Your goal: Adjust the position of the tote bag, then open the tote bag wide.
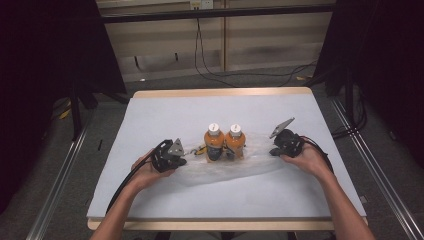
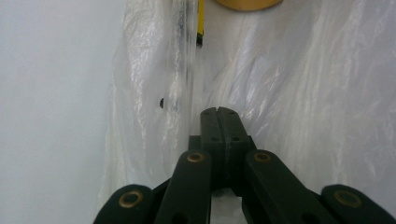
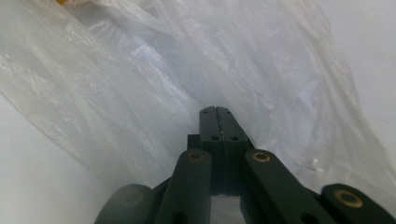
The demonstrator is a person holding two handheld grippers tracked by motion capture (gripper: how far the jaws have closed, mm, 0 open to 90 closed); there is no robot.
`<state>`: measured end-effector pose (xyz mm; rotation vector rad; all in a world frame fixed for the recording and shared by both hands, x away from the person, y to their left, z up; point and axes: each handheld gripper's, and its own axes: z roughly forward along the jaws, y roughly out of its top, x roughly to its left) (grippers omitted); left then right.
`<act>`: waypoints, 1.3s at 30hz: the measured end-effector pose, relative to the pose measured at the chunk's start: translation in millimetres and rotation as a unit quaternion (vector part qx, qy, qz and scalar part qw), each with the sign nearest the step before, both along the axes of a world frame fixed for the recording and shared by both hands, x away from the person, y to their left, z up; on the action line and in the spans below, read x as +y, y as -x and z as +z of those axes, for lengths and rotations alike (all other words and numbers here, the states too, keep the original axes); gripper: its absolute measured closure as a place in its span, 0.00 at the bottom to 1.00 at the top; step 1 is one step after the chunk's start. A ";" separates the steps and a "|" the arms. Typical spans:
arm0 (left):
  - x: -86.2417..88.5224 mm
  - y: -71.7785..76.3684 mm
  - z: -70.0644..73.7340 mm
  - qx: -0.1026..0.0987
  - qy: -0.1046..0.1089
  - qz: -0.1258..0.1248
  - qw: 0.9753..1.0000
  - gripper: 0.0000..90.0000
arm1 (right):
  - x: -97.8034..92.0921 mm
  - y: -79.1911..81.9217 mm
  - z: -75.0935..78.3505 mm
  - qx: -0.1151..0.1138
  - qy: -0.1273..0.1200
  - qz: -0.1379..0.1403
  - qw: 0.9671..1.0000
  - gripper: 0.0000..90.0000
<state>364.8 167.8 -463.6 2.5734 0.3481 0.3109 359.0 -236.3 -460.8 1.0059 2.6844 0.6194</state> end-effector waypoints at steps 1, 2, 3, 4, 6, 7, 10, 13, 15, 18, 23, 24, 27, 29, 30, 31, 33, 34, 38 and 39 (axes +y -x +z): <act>1.0 -0.6 -0.6 0.000 0.005 0.005 1.000 1.00 | -2.9 1.6 0.2 0.004 -0.001 -0.004 1.000 1.00; 1.0 -0.6 -0.6 0.000 0.005 0.005 1.000 1.00 | -2.9 1.6 0.2 0.004 -0.001 -0.004 1.000 1.00; 1.4 -1.4 -0.5 0.003 0.006 0.006 1.000 1.00 | -6.5 2.2 -0.3 0.006 -0.009 -0.006 1.000 1.00; 1.1 -1.2 -1.0 0.001 0.008 0.008 1.000 1.00 | -7.9 2.0 -0.6 0.004 -0.012 -0.008 1.000 1.00; 1.5 -1.9 -0.8 0.005 0.008 0.007 1.000 1.00 | -8.6 1.9 -0.7 0.006 -0.015 -0.009 1.000 1.00; 4.1 -4.1 -1.7 0.010 0.021 0.010 1.000 1.00 | -9.2 2.3 -1.0 0.004 -0.016 -0.010 1.000 1.00; 3.3 -2.7 -1.6 0.002 0.016 0.006 1.000 1.00 | -10.9 2.0 -1.1 0.004 -0.021 -0.009 1.000 1.00; 4.1 -4.0 -1.5 0.009 0.020 0.011 1.000 1.00 | -13.3 2.6 -0.2 0.006 -0.012 -0.017 1.000 1.00; 7.4 -6.6 -2.8 0.023 0.039 0.016 0.999 1.00 | -14.4 1.8 -0.7 0.003 -0.016 -0.015 1.000 1.00; 9.6 -7.5 -2.9 0.031 0.049 0.019 0.998 1.00 | -15.3 1.7 -1.6 -0.001 -0.034 -0.014 0.999 1.00; 11.9 -7.5 -3.9 0.039 0.078 0.035 0.996 0.99 | -13.7 0.0 -1.1 -0.010 -0.058 -0.016 0.998 1.00; 12.5 -8.0 -2.5 0.039 0.078 0.032 0.996 0.99 | -13.7 0.0 -1.1 -0.010 -0.058 -0.016 0.998 1.00; 12.1 -5.6 0.8 0.037 0.094 0.036 0.994 0.91 | -12.5 3.0 4.0 -0.021 -0.089 -0.010 0.996 1.00; 12.0 -3.3 3.7 0.036 0.108 0.037 0.993 0.88 | -12.8 5.1 7.6 -0.028 -0.102 -0.010 0.994 0.99; 11.9 -2.4 5.4 0.038 0.114 0.036 0.992 0.85 | -12.8 6.6 10.1 -0.034 -0.116 -0.010 0.993 0.98; 11.7 -1.8 7.4 0.035 0.118 0.037 0.992 0.81 | -12.8 7.5 11.7 -0.039 -0.125 -0.006 0.991 0.98; 10.8 -1.4 11.9 0.028 0.121 0.042 0.991 0.72 | -11.3 9.2 14.7 -0.043 -0.132 -0.003 0.990 0.95; 10.3 -0.5 14.1 0.026 0.127 0.044 0.991 0.68 | -10.5 9.7 15.6 -0.047 -0.132 0.000 0.990 0.94; 6.0 6.1 21.7 0.015 0.151 0.042 0.988 0.51 | -5.7 14.5 21.4 -0.059 -0.144 0.013 0.988 0.86; 6.0 6.1 21.7 0.015 0.151 0.042 0.988 0.49 | -4.8 15.5 22.9 -0.060 -0.144 0.013 0.988 0.84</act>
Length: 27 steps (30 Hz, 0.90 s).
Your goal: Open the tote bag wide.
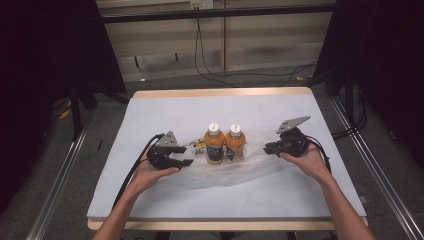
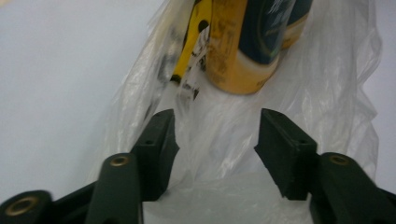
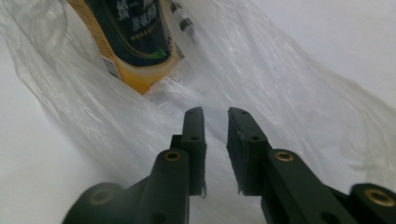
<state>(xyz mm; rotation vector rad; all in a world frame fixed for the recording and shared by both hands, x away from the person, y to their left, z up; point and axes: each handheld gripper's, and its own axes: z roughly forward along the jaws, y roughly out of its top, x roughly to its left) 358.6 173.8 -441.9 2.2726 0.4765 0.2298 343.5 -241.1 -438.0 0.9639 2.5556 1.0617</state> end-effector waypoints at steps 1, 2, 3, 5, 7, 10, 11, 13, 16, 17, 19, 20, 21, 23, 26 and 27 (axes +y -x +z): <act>-1.1 1.3 1.3 -0.001 0.004 -0.002 1.000 0.48 | 0.8 0.4 0.7 0.001 -0.008 0.006 1.000 0.83; -2.8 3.3 4.2 -0.007 0.009 -0.001 1.000 0.45 | 1.7 0.9 1.8 0.000 -0.010 0.006 1.000 0.81; -2.8 3.3 4.2 -0.007 0.009 -0.001 1.000 0.43 | 2.1 0.9 2.8 -0.002 -0.015 0.009 1.000 0.80; -3.6 4.3 7.7 -0.005 0.030 -0.001 1.000 0.39 | 3.6 1.4 5.3 -0.004 -0.020 0.011 1.000 0.76; -3.4 5.2 10.7 -0.007 0.039 0.000 0.999 0.38 | 5.8 2.4 7.4 -0.007 -0.027 0.013 1.000 0.74; -3.7 6.3 15.0 -0.007 0.049 0.002 0.999 0.38 | 10.7 4.2 11.0 -0.014 -0.034 0.014 0.999 0.71; -4.6 6.9 18.7 -0.002 0.069 -0.006 0.998 0.38 | 13.0 4.6 12.6 -0.014 -0.037 0.012 0.999 0.69; -5.8 7.6 19.3 0.003 0.078 -0.006 0.997 0.41 | 17.9 4.7 14.3 -0.019 -0.040 0.010 0.999 0.68; -12.7 9.1 19.6 0.025 0.094 -0.026 0.995 0.44 | 26.2 5.2 17.8 -0.018 -0.055 0.017 0.998 0.70; -16.6 10.2 18.8 0.028 0.098 -0.028 0.994 0.44 | 26.2 5.2 17.8 -0.018 -0.055 0.017 0.998 0.70; -23.3 11.6 17.9 0.035 0.092 -0.039 0.994 0.45 | 30.6 5.0 18.3 -0.017 -0.059 0.020 0.998 0.74; -30.1 15.2 16.9 0.031 0.084 -0.054 0.995 0.52 | 34.9 5.0 17.8 -0.016 -0.056 0.026 0.998 0.82; -30.1 15.2 16.9 0.031 0.084 -0.054 0.995 0.52 | 37.3 5.0 17.5 -0.017 -0.053 0.025 0.998 0.91; -35.0 18.7 17.1 0.029 0.084 -0.068 0.994 0.58 | 39.4 4.6 17.1 -0.016 -0.051 0.025 0.998 0.97; -44.6 22.5 20.6 0.019 0.086 -0.082 0.993 0.87 | 47.5 1.8 16.9 -0.013 -0.046 0.030 0.998 1.00; -44.6 22.5 20.6 0.019 0.086 -0.082 0.993 0.93 | 47.5 1.8 16.9 -0.013 -0.046 0.030 0.998 1.00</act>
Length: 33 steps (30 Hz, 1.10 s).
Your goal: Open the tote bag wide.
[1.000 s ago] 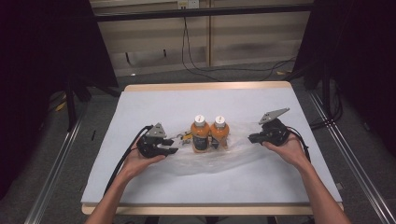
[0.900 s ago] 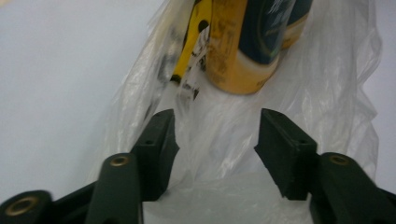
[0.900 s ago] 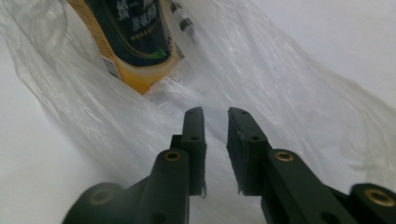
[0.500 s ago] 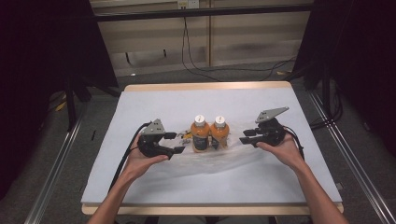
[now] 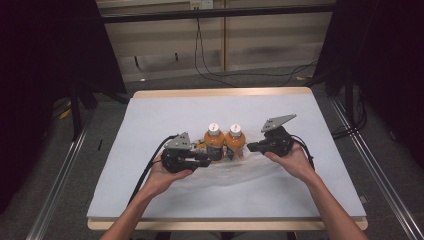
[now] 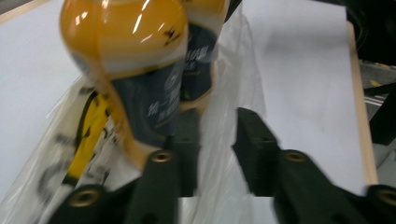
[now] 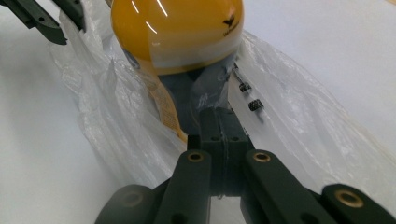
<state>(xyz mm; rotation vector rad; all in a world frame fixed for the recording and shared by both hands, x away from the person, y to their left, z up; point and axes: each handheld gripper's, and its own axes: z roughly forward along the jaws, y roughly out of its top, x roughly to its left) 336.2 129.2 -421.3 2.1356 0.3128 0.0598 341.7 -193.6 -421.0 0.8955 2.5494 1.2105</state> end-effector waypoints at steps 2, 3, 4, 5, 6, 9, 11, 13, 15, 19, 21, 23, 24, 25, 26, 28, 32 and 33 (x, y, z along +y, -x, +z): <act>-6.6 -1.2 0.4 0.003 0.004 -0.002 1.000 0.97 | 3.6 -1.7 0.0 0.001 0.005 0.002 1.000 1.00; -17.2 -2.8 -0.8 0.002 0.001 -0.007 1.000 1.00 | 5.3 -3.4 -0.6 0.002 0.009 0.000 1.000 1.00; -21.8 -3.6 -1.9 0.000 -0.008 -0.002 1.000 1.00 | 6.2 -3.9 -1.1 0.004 0.010 -0.001 1.000 1.00; -21.8 -3.6 -1.9 0.000 -0.008 -0.002 1.000 1.00 | 6.7 -5.0 -2.2 0.004 0.008 0.002 1.000 1.00; -25.8 -4.7 -4.2 0.006 -0.007 -0.004 1.000 1.00 | 7.3 -5.6 -2.9 0.005 0.012 -0.001 1.000 1.00; -32.4 -8.5 -11.6 0.008 -0.016 0.003 1.000 1.00 | 7.9 -9.7 -4.8 0.010 0.013 -0.002 1.000 1.00; -34.2 -10.2 -16.5 0.011 -0.021 0.013 1.000 0.98 | 8.2 -11.4 -5.4 0.011 0.010 -0.001 1.000 1.00; -36.7 -10.0 -21.9 0.009 -0.028 0.014 0.999 0.98 | 10.5 -14.7 -7.2 0.012 0.021 -0.003 1.000 1.00; -41.4 -10.5 -30.3 0.010 -0.036 0.014 0.999 0.98 | 10.0 -16.6 -9.1 0.018 0.021 -0.002 1.000 1.00; -48.8 -7.8 -34.8 0.011 -0.054 0.001 0.998 0.99 | 11.7 -22.3 -12.8 0.026 0.020 0.000 0.999 1.00; -50.3 -6.7 -35.0 0.011 -0.059 -0.002 0.998 0.98 | 13.7 -26.4 -14.1 0.027 0.022 0.000 0.999 1.00; -51.1 -6.0 -35.8 0.012 -0.061 -0.001 0.998 0.98 | 15.8 -29.6 -15.4 0.029 0.022 -0.002 0.999 1.00; -50.9 -6.7 -36.2 0.011 -0.062 -0.006 0.998 0.98 | 16.5 -32.5 -17.2 0.029 0.020 0.000 0.999 1.00; -51.3 -6.4 -36.9 0.016 -0.062 -0.004 0.998 0.98 | 17.2 -33.7 -18.4 0.031 0.021 -0.005 0.999 1.00; -51.3 -6.4 -36.9 0.016 -0.062 -0.004 0.998 0.98 | 17.2 -33.7 -18.4 0.031 0.021 -0.005 0.999 1.00; -51.7 -6.4 -38.3 0.012 -0.070 -0.005 0.997 0.98 | 20.8 -37.7 -24.2 0.035 0.024 -0.003 0.999 1.00; -51.9 -6.8 -42.1 0.011 -0.082 -0.012 0.997 0.97 | 22.0 -39.6 -26.6 0.034 0.023 -0.003 0.999 1.00; -52.4 -6.4 -42.7 0.012 -0.084 -0.012 0.996 0.97 | 22.4 -39.3 -26.8 0.039 0.023 -0.005 0.999 1.00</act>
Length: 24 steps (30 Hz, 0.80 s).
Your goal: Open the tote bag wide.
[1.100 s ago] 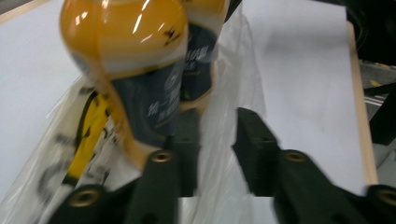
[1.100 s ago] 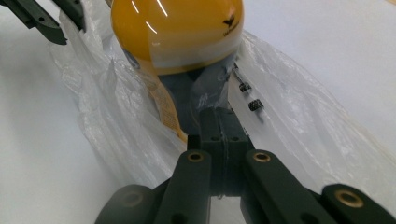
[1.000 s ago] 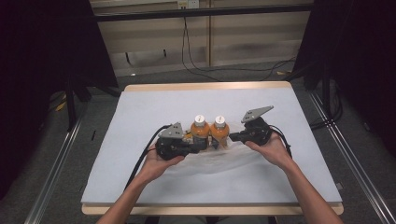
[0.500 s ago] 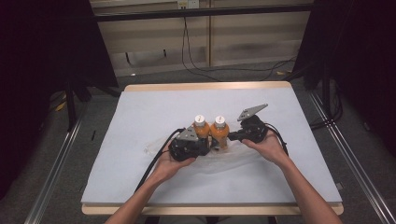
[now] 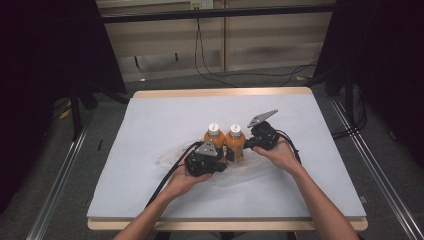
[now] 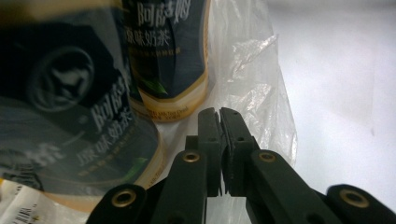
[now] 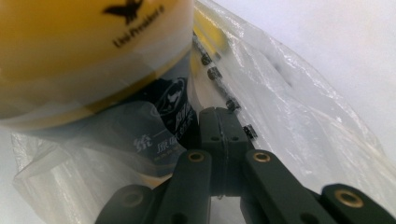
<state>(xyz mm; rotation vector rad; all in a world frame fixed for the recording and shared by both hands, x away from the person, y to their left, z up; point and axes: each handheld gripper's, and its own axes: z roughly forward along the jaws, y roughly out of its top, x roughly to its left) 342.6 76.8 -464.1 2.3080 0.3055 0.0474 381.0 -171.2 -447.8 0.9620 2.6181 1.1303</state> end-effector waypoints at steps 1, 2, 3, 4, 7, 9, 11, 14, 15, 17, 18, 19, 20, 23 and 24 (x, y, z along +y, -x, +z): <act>0.0 0.0 0.0 0.000 0.000 0.000 1.000 0.97 | 0.0 0.0 0.0 0.000 0.000 0.000 1.000 1.00; -0.6 0.5 -2.4 0.002 0.006 0.001 1.000 0.97 | 0.4 -0.2 -0.6 0.000 0.002 0.000 1.000 1.00; -0.6 0.6 -2.4 0.003 -0.004 0.001 1.000 0.97 | 0.9 -1.0 -3.1 -0.002 0.005 0.002 1.000 1.00; -1.4 0.2 -4.8 0.005 0.004 -0.002 1.000 0.97 | 1.3 -0.8 -3.5 -0.002 0.010 -0.002 1.000 1.00; -2.0 0.5 -6.6 0.005 -0.001 -0.002 1.000 0.98 | 2.3 -1.5 -6.2 -0.002 0.009 -0.002 1.000 1.00; -2.9 1.0 -7.9 0.001 -0.004 -0.009 1.000 0.98 | 4.6 -2.3 -8.6 -0.004 0.015 -0.002 1.000 1.00; -3.3 1.6 -8.5 0.000 -0.007 -0.009 1.000 0.98 | 4.7 -2.7 -9.1 -0.002 0.014 -0.001 1.000 1.00; -4.9 4.0 -12.2 0.001 -0.015 -0.013 1.000 0.98 | 4.5 -5.1 -11.5 0.000 0.017 -0.003 1.000 1.00; -5.0 4.4 -12.6 0.001 -0.022 -0.014 1.000 0.98 | 5.7 -5.8 -13.6 0.002 0.021 -0.006 1.000 1.00; -6.0 5.3 -12.9 0.003 -0.032 -0.015 0.999 0.98 | 7.3 -8.1 -17.0 0.005 0.024 -0.008 1.000 1.00; -5.7 5.4 -12.5 0.003 -0.035 -0.014 0.999 0.98 | 8.1 -8.9 -18.3 0.009 0.023 -0.010 1.000 1.00; -6.3 5.3 -13.9 0.003 -0.024 -0.015 1.000 0.98 | 8.9 -11.0 -20.1 0.008 0.025 -0.008 1.000 1.00; -5.6 5.4 -13.5 0.005 -0.029 -0.015 0.999 0.98 | 9.9 -11.8 -21.2 0.010 0.023 -0.008 1.000 1.00; -6.2 7.1 -14.8 0.004 -0.021 -0.018 1.000 1.00 | 13.8 -16.4 -26.6 0.017 0.022 -0.010 1.000 1.00; -6.0 7.1 -14.9 0.007 -0.021 -0.018 1.000 1.00 | 13.3 -18.7 -28.5 0.021 0.014 -0.010 1.000 1.00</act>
